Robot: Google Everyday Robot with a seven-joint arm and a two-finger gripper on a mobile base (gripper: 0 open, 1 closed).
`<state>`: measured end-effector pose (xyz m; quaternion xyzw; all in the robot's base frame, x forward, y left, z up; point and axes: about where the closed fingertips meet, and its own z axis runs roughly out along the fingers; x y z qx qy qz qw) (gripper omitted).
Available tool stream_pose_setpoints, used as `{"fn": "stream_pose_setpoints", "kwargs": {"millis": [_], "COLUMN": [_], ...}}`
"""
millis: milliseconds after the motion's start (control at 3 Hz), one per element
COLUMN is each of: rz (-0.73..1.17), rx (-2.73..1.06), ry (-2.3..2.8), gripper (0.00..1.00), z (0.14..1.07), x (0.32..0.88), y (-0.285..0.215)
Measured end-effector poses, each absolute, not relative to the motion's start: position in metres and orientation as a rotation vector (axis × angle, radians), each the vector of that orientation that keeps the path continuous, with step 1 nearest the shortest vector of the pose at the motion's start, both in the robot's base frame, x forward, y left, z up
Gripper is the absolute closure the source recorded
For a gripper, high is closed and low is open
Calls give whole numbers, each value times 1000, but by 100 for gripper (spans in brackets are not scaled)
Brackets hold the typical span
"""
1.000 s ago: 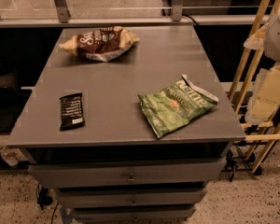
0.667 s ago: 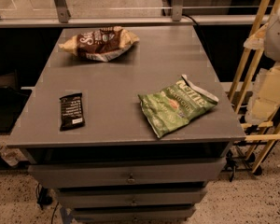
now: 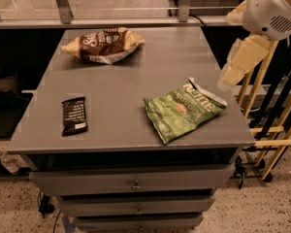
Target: Move brown chip bag near green jalapeno chip bag
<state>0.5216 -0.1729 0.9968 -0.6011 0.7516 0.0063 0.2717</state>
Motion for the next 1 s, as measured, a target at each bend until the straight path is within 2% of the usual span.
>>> {"fn": "stream_pose_setpoints", "kwargs": {"millis": [333,1000], "rz": [17,160], "rx": [-1619,-1758], "ry": [2023,1904], "gripper": [0,0], "z": [997,977], "x": [522,593], "y": [-173,-137]}}
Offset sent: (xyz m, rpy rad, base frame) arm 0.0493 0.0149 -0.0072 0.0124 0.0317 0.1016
